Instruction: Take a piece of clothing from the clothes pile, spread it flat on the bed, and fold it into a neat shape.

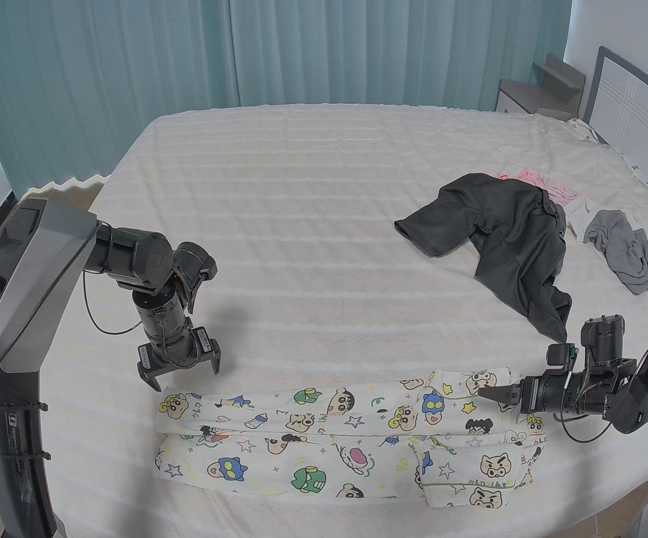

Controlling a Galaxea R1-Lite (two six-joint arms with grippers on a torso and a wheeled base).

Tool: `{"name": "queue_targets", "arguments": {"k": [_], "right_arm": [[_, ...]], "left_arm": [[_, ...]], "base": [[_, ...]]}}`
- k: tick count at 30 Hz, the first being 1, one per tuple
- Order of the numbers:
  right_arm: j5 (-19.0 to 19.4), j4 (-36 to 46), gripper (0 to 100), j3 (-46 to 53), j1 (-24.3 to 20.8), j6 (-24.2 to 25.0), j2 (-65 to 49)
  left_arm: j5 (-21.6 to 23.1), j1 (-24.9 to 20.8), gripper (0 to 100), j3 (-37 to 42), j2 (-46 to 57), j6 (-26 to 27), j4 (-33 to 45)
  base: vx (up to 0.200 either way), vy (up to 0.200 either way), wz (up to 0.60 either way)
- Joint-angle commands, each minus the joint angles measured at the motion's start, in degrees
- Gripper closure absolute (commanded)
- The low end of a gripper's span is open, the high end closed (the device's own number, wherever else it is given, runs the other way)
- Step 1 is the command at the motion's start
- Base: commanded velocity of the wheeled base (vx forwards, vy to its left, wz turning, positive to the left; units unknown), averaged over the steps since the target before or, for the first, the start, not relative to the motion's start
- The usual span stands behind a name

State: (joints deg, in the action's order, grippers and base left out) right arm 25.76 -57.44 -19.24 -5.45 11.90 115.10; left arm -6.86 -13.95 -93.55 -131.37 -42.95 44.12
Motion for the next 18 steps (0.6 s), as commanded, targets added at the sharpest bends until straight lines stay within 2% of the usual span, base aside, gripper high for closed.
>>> {"name": "queue_targets", "arguments": {"k": [1, 18], "right_arm": [[0.1, -0.1, 0, 0.1, 0.0, 0.0, 0.5], [0.2, -0.1, 0, 0.3, 0.0, 0.0, 0.5]], "left_arm": [[-0.1, -0.1, 0, 0.8, -0.3, 0.0, 0.1], [-0.8, -0.1, 0, 0.8, -2.4, 0.0, 1.8]], "base": [[0.0, 0.0, 0.0], [0.0, 0.0, 0.0]]}}
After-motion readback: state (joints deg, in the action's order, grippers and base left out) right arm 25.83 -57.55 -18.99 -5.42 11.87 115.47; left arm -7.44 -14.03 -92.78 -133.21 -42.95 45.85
